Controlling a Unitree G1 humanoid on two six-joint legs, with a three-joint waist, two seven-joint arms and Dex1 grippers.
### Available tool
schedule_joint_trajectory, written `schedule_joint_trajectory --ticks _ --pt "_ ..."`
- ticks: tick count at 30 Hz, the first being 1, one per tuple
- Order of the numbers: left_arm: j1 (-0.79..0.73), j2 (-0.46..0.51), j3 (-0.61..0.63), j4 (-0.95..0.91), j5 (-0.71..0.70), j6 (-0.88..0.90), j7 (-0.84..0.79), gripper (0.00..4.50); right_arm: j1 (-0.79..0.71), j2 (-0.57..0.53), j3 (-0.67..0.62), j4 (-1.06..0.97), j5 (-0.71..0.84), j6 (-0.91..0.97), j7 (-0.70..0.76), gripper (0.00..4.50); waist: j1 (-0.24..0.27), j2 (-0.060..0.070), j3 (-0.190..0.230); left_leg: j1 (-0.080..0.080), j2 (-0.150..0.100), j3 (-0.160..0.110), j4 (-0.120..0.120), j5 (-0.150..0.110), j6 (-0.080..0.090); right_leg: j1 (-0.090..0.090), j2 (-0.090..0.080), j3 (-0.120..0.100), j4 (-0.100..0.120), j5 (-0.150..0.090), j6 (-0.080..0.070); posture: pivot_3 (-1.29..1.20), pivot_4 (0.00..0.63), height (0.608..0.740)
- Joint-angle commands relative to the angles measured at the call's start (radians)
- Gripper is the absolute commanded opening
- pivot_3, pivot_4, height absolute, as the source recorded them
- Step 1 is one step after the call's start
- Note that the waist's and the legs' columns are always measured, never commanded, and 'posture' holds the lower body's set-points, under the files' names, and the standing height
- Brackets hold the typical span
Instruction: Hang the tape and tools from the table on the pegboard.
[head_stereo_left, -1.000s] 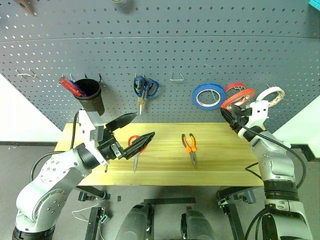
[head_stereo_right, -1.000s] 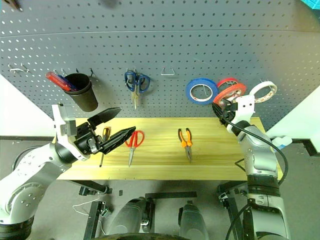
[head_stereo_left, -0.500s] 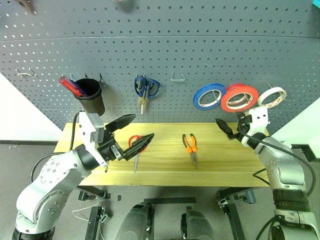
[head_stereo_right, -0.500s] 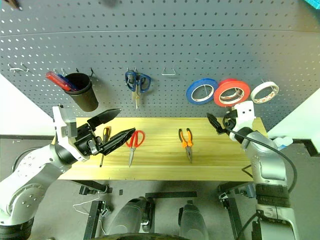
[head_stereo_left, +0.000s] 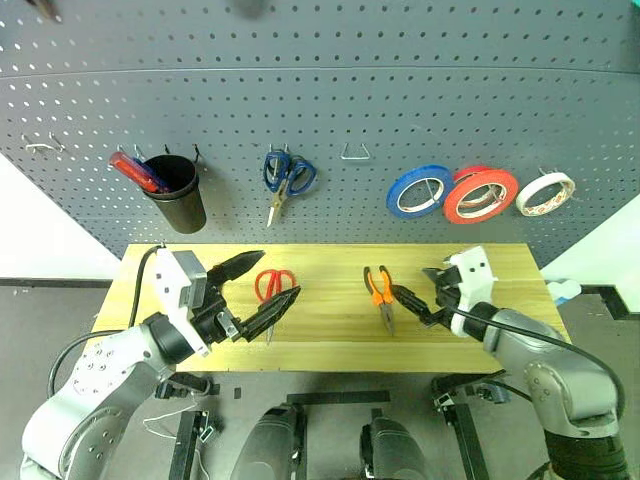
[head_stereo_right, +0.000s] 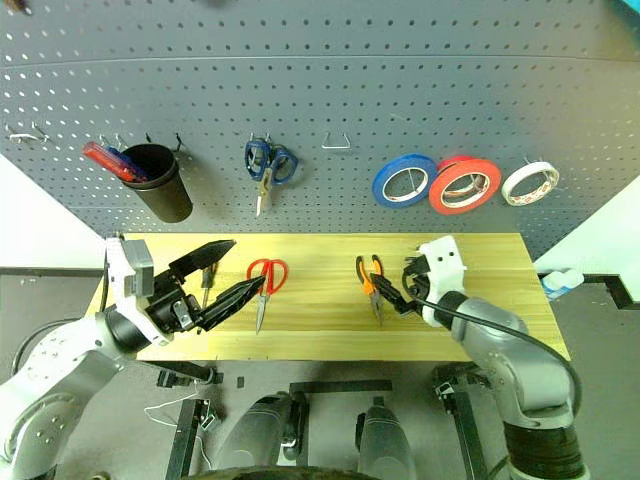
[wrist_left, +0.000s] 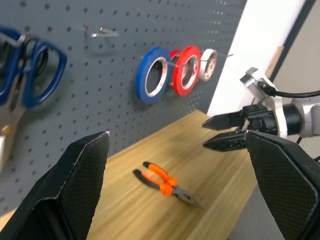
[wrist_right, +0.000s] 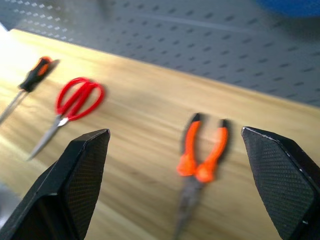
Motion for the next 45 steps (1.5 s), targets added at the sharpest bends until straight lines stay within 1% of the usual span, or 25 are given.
schedule_joint_trajectory --ticks 1,4,8,13,15,21,30,33,37,45 --pt "0.026 0.000 0.027 -0.078 -0.030 -0.001 0.039 4.50 -0.038 0.021 0.020 0.002 -0.014 0.003 -0.030 4.41 0.001 0.000 0.011 0.000 0.000 0.000 0.000 0.000 0.000 0.000 0.000 0.000 -0.001 0.000 0.000 0.14 0.252 0.740" --pt "0.071 -0.003 0.034 -0.124 -0.047 0.005 0.077 4.50 -0.080 0.049 0.047 0.055 -0.042 -0.010 -0.058 4.41 0.000 -0.003 0.026 -0.001 0.000 0.000 -0.003 0.000 0.000 0.000 0.000 0.000 -0.005 0.000 0.000 0.14 0.280 0.740" --pt "0.121 0.001 0.048 -0.152 -0.070 0.006 0.102 4.50 -0.122 0.075 0.072 0.122 -0.077 -0.036 -0.072 4.41 -0.001 -0.002 0.048 -0.002 0.000 0.000 -0.005 -0.001 0.001 0.000 0.000 -0.001 -0.009 0.001 0.000 0.14 0.304 0.740" --pt "0.156 0.007 0.049 -0.183 -0.092 0.008 0.136 4.50 -0.137 0.088 0.077 0.161 -0.111 -0.043 -0.101 4.41 -0.001 -0.003 0.075 -0.003 0.000 0.000 -0.006 -0.001 0.002 0.001 0.000 -0.002 -0.012 0.001 0.001 0.13 0.334 0.740" --pt "0.163 0.009 0.047 -0.192 -0.099 0.007 0.148 4.50 -0.142 0.102 0.082 0.173 -0.131 -0.042 -0.126 4.41 -0.001 -0.002 0.079 -0.003 0.000 0.000 -0.006 -0.001 0.002 0.000 0.000 -0.002 -0.012 0.001 0.001 0.13 0.343 0.740" --pt "0.190 0.018 0.052 -0.212 -0.122 0.002 0.172 4.50 -0.138 0.179 0.093 0.162 -0.170 0.004 -0.219 4.41 -0.003 0.000 0.096 -0.003 0.000 0.000 -0.006 -0.001 0.002 0.000 0.000 -0.002 -0.012 0.001 0.001 0.12 0.357 0.740" --pt "0.210 0.021 0.046 -0.217 -0.120 -0.007 0.180 4.50 -0.113 0.282 0.183 0.147 -0.202 0.030 -0.271 4.41 -0.004 0.000 0.113 -0.005 0.000 0.000 -0.007 -0.001 0.002 -0.002 -0.001 -0.002 -0.013 0.001 0.001 0.12 0.367 0.740" --pt "0.213 0.021 0.045 -0.227 -0.128 -0.006 0.193 4.50 -0.127 0.292 0.188 0.162 -0.209 0.022 -0.269 4.41 -0.003 0.000 0.118 -0.007 0.000 0.000 -0.007 -0.001 0.002 -0.004 -0.001 -0.002 -0.013 0.001 0.001 0.13 0.376 0.740" --pt "0.223 0.021 0.042 -0.234 -0.129 -0.007 0.198 4.50 -0.145 0.284 0.190 0.195 -0.230 -0.002 -0.261 4.41 -0.004 0.000 0.119 -0.017 0.000 0.000 -0.006 -0.001 0.001 -0.014 -0.001 -0.002 -0.012 0.001 0.001 0.12 0.382 0.740" --pt "0.219 0.023 0.030 -0.232 -0.133 -0.007 0.202 4.50 -0.179 0.308 0.187 0.249 -0.285 -0.040 -0.299 4.41 -0.005 -0.001 0.126 -0.017 0.000 0.000 -0.006 0.000 0.000 -0.014 0.000 -0.003 -0.012 0.001 0.001 0.12 0.377 0.740"
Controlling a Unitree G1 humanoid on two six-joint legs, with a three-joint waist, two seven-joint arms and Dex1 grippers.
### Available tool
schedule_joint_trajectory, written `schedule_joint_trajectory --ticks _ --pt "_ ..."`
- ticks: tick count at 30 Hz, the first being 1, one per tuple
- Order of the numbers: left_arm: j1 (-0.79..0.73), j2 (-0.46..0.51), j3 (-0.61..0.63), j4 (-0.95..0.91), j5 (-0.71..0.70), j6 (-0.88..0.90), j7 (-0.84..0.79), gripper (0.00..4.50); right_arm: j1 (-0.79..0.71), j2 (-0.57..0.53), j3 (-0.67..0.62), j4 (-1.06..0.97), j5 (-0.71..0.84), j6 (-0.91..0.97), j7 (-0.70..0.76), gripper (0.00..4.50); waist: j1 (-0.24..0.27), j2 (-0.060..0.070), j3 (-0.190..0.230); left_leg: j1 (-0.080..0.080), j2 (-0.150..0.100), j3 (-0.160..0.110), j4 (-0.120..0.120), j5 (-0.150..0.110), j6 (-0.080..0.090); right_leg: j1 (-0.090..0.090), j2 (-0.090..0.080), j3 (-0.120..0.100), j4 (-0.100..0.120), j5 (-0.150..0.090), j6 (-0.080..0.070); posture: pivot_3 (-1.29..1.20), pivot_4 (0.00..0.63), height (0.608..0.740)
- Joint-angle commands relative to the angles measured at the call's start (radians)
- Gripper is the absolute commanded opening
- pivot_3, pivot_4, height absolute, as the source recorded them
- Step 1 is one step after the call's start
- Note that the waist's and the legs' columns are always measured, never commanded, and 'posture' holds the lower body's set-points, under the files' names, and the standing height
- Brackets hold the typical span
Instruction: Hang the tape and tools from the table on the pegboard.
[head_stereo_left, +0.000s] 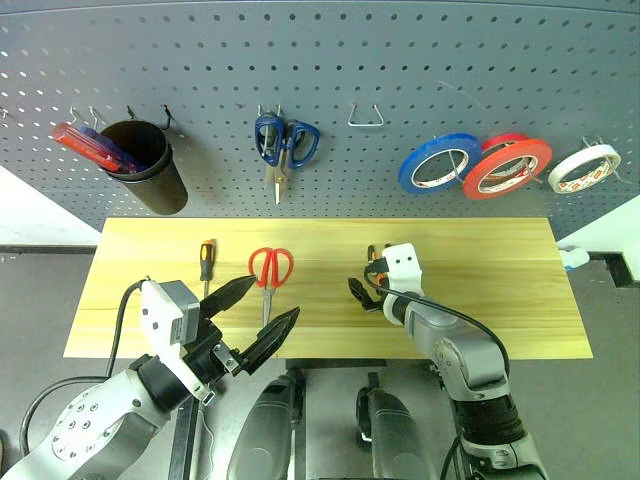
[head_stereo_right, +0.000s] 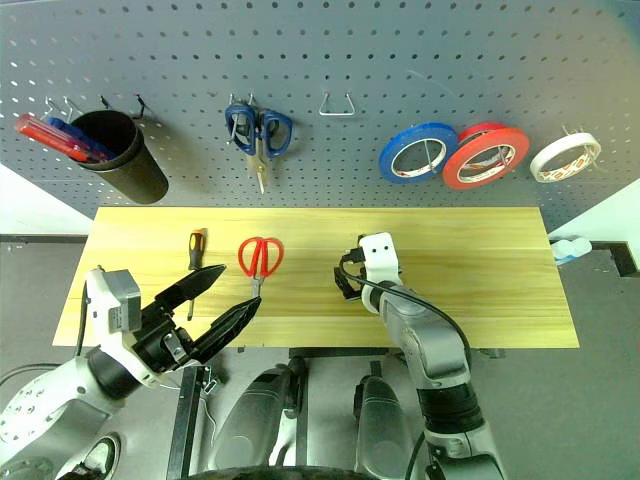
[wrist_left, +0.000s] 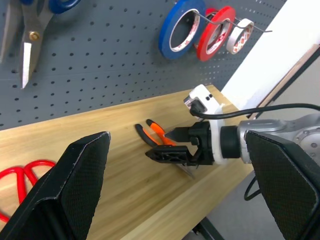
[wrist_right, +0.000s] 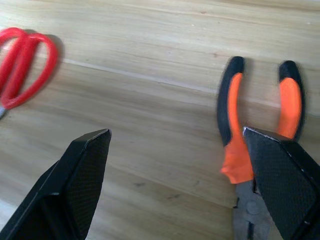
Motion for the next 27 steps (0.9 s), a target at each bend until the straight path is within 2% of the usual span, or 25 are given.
schedule_joint_trajectory --ticks 1,27 --pt "0.004 0.004 0.000 -0.038 -0.010 -0.021 -0.002 4.50 -0.010 0.017 0.003 -0.002 -0.029 -0.025 -0.024 4.41 0.000 0.000 0.002 0.000 0.000 0.000 0.000 0.000 0.000 0.000 0.000 0.000 0.000 0.000 0.000 0.12 0.377 0.740" --pt "-0.001 0.019 -0.004 -0.053 -0.023 -0.016 0.014 4.50 -0.060 0.054 0.001 0.136 -0.146 -0.049 -0.080 4.41 0.001 0.001 0.005 0.000 0.000 0.000 0.000 0.002 -0.003 -0.001 0.000 0.000 0.000 0.000 0.000 0.13 0.380 0.740"
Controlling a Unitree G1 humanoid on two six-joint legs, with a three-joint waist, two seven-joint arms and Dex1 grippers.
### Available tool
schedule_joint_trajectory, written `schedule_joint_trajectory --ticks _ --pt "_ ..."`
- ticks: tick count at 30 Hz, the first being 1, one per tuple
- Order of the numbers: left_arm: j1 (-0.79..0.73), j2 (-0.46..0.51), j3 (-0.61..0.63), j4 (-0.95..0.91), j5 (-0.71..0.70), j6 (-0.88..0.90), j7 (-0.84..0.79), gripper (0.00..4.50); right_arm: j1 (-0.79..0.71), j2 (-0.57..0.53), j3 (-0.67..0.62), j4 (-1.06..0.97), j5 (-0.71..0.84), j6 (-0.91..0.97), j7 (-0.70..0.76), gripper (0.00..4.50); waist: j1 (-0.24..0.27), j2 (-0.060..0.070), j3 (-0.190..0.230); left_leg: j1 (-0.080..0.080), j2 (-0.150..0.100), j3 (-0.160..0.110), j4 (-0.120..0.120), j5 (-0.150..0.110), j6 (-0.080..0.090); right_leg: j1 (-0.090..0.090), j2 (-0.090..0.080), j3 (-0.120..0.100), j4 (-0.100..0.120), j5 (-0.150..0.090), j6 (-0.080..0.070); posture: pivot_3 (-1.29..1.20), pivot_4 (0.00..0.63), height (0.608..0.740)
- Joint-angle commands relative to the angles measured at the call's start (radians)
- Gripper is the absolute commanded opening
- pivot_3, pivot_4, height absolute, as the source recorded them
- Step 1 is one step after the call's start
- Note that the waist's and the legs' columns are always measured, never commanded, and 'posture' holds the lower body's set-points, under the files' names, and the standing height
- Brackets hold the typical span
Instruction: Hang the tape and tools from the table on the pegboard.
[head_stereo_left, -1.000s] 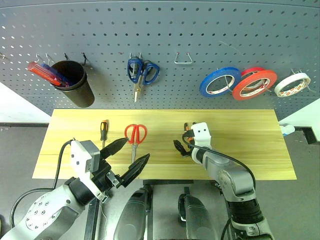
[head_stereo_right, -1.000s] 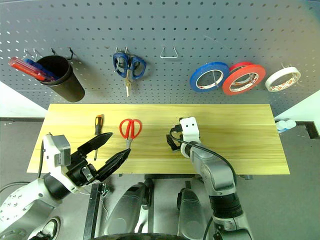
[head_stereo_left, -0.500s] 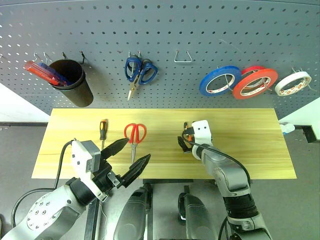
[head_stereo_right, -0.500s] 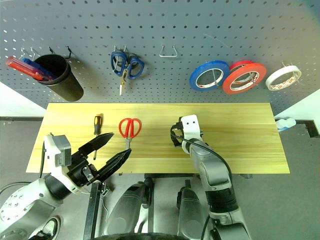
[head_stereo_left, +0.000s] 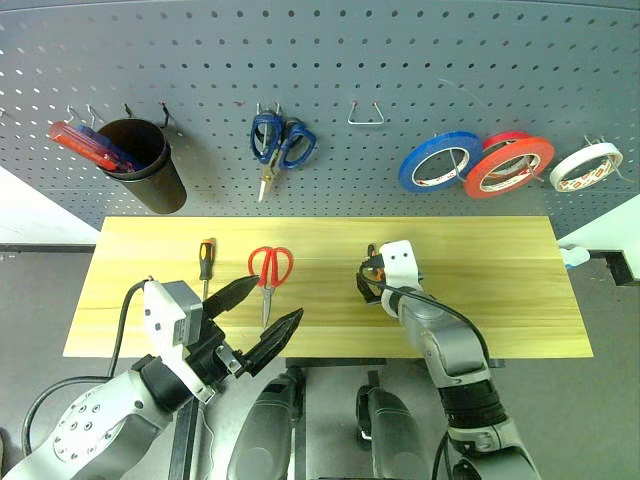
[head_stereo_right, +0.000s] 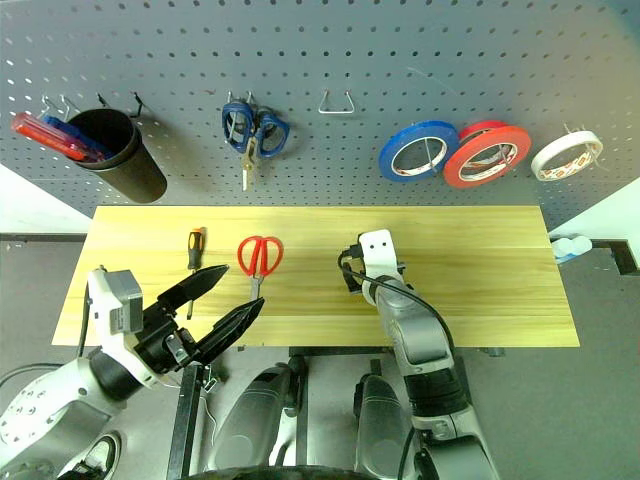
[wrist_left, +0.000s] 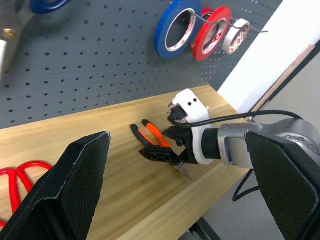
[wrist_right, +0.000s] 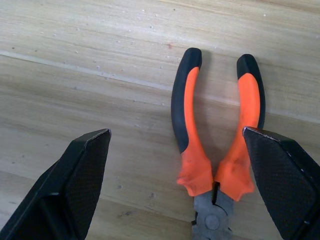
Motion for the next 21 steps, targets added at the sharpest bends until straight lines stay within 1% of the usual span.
schedule_joint_trajectory --ticks 1,6,21 --pt "0.006 0.008 0.006 -0.040 -0.017 -0.016 0.000 4.50 0.003 0.011 -0.006 -0.009 -0.007 0.021 -0.002 4.41 0.000 0.000 0.000 0.000 0.000 0.000 0.000 0.000 0.000 0.000 0.000 0.000 0.000 0.000 0.000 0.13 0.380 0.740" --pt "-0.010 0.017 0.001 -0.040 -0.029 -0.011 0.012 4.50 0.001 0.013 -0.008 0.007 -0.016 0.073 -0.008 4.41 0.000 0.000 0.000 0.000 0.000 0.000 0.000 0.000 0.001 0.000 0.000 0.000 0.000 0.000 0.000 0.13 0.381 0.740" --pt "-0.025 0.039 -0.003 -0.044 -0.057 -0.009 0.037 4.50 0.000 0.013 -0.006 0.017 -0.035 0.069 0.002 4.41 -0.001 0.001 0.010 0.000 0.000 0.000 0.000 0.000 0.001 0.000 0.000 0.000 0.000 0.000 0.000 0.13 0.390 0.740"
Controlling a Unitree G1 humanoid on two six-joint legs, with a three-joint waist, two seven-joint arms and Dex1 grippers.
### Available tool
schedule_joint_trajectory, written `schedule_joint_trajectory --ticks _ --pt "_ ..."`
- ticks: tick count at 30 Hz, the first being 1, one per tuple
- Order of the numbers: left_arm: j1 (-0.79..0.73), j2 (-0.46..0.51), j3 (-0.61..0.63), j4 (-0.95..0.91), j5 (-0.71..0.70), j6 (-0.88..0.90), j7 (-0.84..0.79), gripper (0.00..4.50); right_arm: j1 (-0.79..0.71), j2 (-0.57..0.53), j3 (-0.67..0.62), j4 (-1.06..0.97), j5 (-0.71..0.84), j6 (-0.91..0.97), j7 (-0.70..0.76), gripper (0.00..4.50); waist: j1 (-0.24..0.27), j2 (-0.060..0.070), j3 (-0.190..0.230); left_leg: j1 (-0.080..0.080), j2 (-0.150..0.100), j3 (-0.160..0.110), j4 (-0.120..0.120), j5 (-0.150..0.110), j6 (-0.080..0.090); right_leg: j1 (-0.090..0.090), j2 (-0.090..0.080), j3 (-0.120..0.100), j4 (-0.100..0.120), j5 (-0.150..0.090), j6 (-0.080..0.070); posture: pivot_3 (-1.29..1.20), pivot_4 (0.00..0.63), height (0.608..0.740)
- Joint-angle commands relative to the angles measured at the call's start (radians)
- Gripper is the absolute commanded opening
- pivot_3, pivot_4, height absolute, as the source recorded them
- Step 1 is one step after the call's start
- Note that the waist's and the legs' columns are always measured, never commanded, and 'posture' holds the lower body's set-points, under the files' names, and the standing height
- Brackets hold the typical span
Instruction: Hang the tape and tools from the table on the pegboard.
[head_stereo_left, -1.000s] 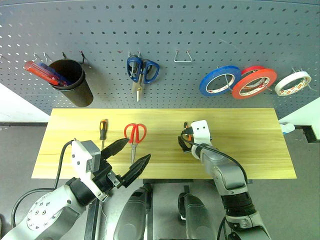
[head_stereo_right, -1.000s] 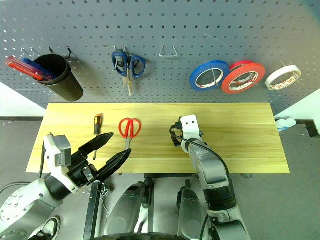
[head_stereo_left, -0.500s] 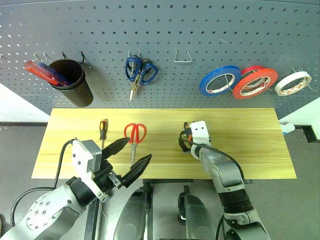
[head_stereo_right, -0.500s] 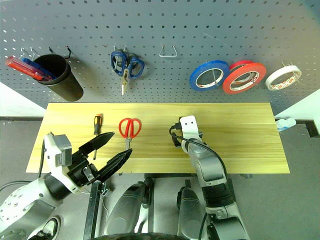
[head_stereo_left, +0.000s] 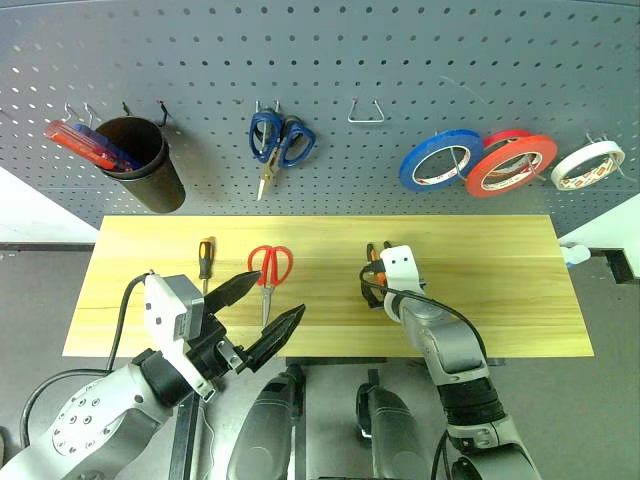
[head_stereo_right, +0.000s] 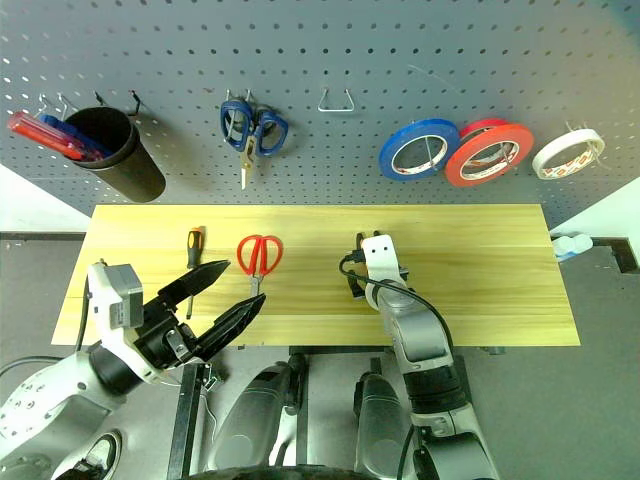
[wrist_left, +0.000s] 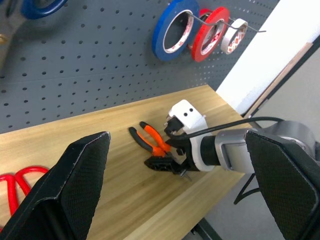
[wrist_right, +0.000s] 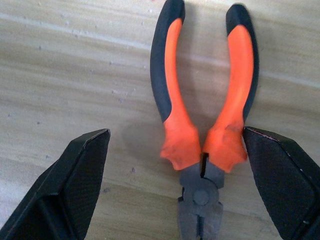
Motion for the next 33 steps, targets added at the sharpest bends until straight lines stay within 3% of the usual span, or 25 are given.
schedule_joint_trajectory --ticks 1,3,9,24,33 --pt "0.006 0.009 0.000 -0.042 -0.015 -0.009 0.005 4.50 0.003 0.010 -0.002 -0.004 -0.001 -0.011 0.007 4.24 0.000 0.000 0.002 0.000 0.000 0.000 0.000 0.000 0.000 0.000 0.000 0.000 0.000 0.000 0.000 0.13 0.390 0.740" --pt "0.005 0.010 0.001 -0.041 -0.017 -0.010 0.005 4.50 0.004 0.012 -0.005 -0.005 0.001 -0.021 0.012 3.86 0.000 -0.001 0.003 0.000 0.000 0.000 0.000 0.000 0.000 0.000 0.000 0.000 0.000 0.000 0.000 0.13 0.391 0.740" --pt "-0.002 0.015 -0.001 -0.036 -0.020 -0.011 0.006 4.50 0.004 0.012 -0.008 -0.010 0.000 -0.035 0.020 2.12 0.000 0.000 0.004 0.000 0.000 0.000 0.000 0.000 0.000 0.000 0.000 0.000 0.000 0.000 0.000 0.13 0.391 0.740" --pt "-0.027 0.016 -0.012 0.003 -0.001 -0.015 -0.025 4.50 0.060 -0.023 -0.024 -0.108 0.050 -0.050 0.127 2.11 0.001 0.000 0.005 0.000 0.000 0.000 0.000 0.001 -0.002 0.000 0.000 0.000 0.000 0.000 0.000 0.12 0.368 0.740" --pt "-0.080 0.002 -0.037 0.057 0.037 -0.024 -0.066 4.50 0.178 -0.153 -0.058 -0.295 0.126 0.000 0.261 2.11 0.003 -0.001 0.005 -0.001 0.000 0.000 0.000 0.001 -0.003 0.000 0.000 0.000 0.000 0.000 0.000 0.11 0.335 0.740"
